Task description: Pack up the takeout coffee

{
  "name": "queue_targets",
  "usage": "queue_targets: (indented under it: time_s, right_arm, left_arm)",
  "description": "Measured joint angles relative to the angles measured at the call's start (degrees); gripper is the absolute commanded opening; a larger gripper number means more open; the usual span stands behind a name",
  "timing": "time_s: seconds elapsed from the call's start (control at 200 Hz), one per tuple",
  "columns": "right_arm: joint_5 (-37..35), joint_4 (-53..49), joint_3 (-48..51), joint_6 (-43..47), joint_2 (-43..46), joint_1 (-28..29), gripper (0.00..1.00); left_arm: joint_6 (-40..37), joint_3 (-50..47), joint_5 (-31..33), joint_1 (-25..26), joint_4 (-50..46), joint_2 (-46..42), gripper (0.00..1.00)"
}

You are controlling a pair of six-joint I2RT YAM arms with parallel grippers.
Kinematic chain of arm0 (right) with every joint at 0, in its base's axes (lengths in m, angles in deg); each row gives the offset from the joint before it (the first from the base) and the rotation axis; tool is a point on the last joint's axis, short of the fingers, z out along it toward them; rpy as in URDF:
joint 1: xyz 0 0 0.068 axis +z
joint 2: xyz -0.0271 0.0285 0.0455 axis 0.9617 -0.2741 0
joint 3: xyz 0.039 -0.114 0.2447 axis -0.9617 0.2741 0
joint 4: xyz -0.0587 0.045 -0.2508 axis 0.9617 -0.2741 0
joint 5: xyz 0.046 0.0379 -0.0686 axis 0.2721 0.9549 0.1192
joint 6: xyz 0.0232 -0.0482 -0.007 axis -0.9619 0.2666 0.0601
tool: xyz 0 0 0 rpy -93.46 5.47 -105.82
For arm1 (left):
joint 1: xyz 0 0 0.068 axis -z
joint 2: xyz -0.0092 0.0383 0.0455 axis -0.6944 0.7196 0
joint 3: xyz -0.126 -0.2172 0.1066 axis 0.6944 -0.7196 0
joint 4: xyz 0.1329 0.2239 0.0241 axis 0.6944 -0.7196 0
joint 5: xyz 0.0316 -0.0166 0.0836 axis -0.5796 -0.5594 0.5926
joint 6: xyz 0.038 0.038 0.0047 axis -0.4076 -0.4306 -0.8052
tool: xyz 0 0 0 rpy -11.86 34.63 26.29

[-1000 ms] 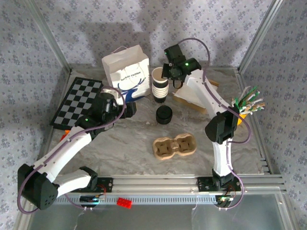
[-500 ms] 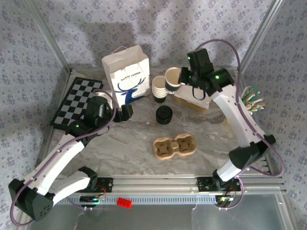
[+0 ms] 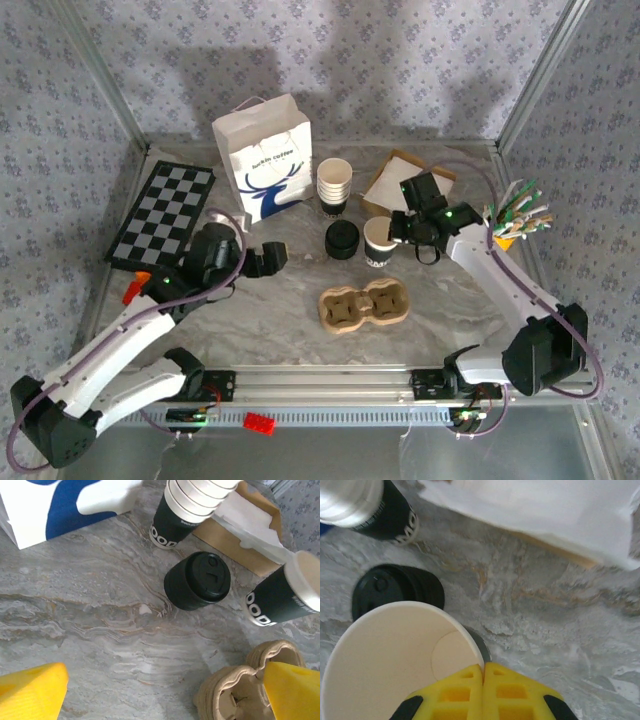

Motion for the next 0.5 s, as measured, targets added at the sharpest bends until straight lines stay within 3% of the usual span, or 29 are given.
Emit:
queue_targets:
  time_s: [0.5]
  right_arm:
    - [0.39, 14.58, 10.27, 3.58, -2.54, -3.69, 0.03]
  left_arm:
    - [1.68, -0.98, 3.58, 3.41, 2.38, 2.80, 1.00]
